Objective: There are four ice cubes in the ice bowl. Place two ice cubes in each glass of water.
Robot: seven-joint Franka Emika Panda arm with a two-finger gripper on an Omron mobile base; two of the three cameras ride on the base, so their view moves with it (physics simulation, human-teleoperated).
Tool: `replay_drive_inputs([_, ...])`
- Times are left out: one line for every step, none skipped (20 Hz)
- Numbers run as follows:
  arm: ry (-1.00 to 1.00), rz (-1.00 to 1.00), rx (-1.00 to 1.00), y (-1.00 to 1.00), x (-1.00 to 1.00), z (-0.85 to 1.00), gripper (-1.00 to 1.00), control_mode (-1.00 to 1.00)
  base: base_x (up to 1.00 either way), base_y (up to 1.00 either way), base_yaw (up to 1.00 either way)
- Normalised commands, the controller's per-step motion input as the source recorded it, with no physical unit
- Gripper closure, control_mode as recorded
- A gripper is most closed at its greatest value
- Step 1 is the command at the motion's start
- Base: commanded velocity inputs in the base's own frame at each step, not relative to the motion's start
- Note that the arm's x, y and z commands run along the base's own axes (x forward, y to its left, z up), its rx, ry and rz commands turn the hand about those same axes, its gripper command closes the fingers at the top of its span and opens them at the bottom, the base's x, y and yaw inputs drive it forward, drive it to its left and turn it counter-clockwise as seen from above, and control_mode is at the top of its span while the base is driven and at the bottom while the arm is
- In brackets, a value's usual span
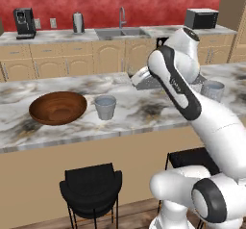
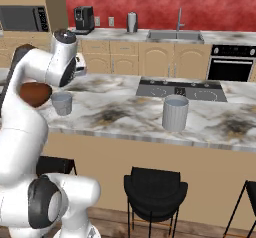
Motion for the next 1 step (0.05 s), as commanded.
replay_drive_inputs([-0.41, -0.17, 0.01, -0.77, -1.00, 0.11, -1.00, -1.00, 0.00, 0.00, 0.00])
